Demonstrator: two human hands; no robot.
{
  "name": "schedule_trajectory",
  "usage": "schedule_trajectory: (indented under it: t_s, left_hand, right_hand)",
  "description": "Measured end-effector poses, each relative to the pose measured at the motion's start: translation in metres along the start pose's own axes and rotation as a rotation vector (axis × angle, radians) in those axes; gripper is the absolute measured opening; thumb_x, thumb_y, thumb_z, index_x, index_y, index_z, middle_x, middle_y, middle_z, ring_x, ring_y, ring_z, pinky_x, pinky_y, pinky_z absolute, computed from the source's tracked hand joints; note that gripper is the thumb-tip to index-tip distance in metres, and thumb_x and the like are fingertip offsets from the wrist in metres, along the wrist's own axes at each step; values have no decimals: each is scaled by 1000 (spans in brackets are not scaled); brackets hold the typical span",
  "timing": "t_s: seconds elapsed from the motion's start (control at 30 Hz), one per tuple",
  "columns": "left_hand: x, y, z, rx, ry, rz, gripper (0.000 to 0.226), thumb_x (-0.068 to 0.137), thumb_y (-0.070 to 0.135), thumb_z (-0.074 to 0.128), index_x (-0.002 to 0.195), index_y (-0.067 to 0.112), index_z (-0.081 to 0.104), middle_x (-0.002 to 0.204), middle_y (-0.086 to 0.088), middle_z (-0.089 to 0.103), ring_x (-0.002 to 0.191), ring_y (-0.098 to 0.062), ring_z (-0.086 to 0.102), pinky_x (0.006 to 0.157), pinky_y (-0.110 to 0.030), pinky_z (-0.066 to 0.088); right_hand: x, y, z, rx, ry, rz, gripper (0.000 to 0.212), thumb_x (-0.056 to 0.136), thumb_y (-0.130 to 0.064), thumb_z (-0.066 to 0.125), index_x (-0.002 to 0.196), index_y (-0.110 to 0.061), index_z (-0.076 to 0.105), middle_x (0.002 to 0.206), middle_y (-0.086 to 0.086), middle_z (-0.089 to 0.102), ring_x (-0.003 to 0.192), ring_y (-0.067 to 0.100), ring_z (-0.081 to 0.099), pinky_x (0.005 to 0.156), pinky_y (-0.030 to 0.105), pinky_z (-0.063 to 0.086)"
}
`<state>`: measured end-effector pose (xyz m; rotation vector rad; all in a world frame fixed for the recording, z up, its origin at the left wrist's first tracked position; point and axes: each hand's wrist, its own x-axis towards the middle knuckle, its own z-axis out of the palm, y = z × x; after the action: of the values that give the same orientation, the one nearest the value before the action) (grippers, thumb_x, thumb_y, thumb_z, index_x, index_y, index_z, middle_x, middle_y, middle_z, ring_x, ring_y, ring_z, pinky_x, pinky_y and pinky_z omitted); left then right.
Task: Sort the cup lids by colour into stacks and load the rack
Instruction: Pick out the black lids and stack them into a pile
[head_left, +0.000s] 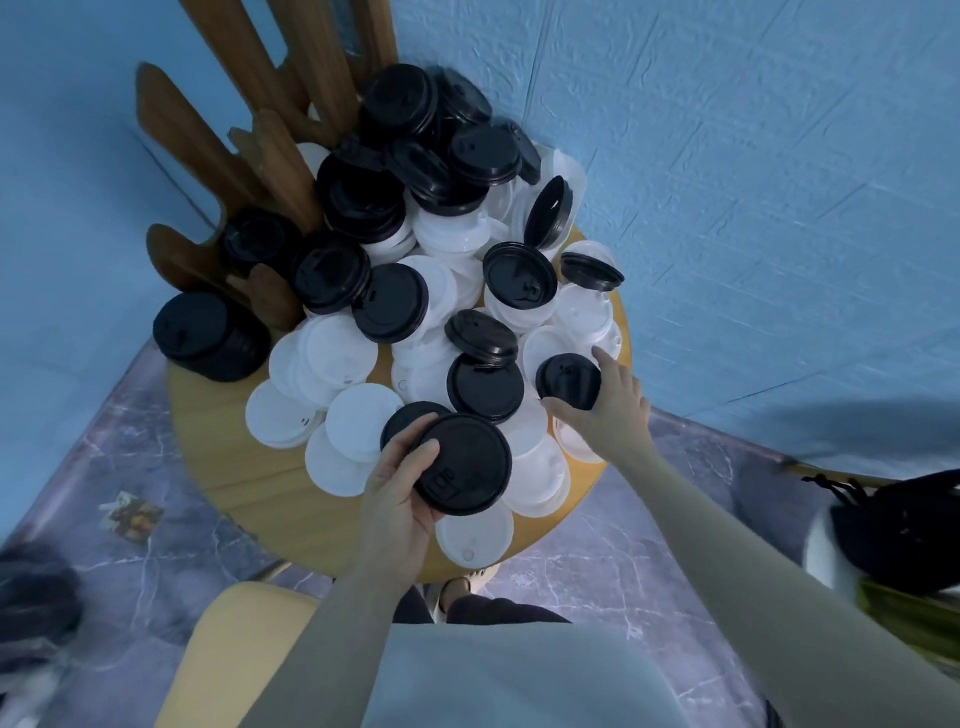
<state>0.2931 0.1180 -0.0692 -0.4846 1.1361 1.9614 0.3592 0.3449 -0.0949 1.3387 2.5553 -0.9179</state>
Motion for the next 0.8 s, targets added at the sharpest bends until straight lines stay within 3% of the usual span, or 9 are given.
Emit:
schedule_trajectory:
  t_s: [0.27, 0.37, 0.43, 0.57, 0.73, 0.8]
  left_hand:
    - [-1, 4, -2, -17, 35, 57, 43, 85, 11, 60, 128, 9, 61, 120, -7, 71, 108, -24, 70, 82, -39, 62]
    - [0, 7, 0, -27, 60, 65, 39, 91, 11, 58, 129, 8, 60, 130, -13, 65, 112, -26, 67, 77, -36, 62]
    - [1, 8, 3, -30, 63, 77, 41, 87, 16, 60, 127, 10, 61, 132, -15, 64, 115, -28, 65, 78, -37, 62]
    - [0, 9, 7, -41, 24, 89, 41, 86, 20, 60, 126, 14, 61, 125, -11, 68, 110, -27, 67, 81, -38, 62]
    - [-8, 9, 6, -35, -46, 69, 46, 87, 27, 57, 132, 16, 59, 128, -9, 67, 115, -25, 66, 88, -37, 59]
    - [-12, 9, 3, 3, -53, 73, 47, 85, 24, 64, 131, 16, 60, 128, -9, 67, 115, -24, 67, 85, -35, 61]
  right_hand:
    - [-1, -3, 0, 8, 77, -27, 86, 77, -49, 74, 146, -20, 32, 142, 6, 40, 131, 28, 36, 109, 46, 22]
    - [-28, -22, -16, 251, 132, -123, 87, 72, -49, 79, 143, -23, 36, 138, 1, 40, 128, 22, 41, 112, 46, 28]
    - [-55, -40, -21, 401, 16, -276, 88, 69, -44, 83, 142, -25, 37, 133, -3, 41, 124, 13, 42, 110, 40, 35]
    - [-91, -61, 0, 246, -98, -526, 90, 65, -58, 70, 144, -26, 37, 134, -8, 42, 127, 11, 41, 108, 42, 37]
    - [-93, -65, 17, 168, -95, -541, 92, 66, -61, 63, 146, -24, 35, 140, -8, 42, 129, 11, 37, 107, 36, 35]
    - [-96, -68, 22, 123, -69, -574, 90, 65, -61, 63, 143, -24, 38, 138, -7, 45, 125, 11, 38, 102, 32, 36]
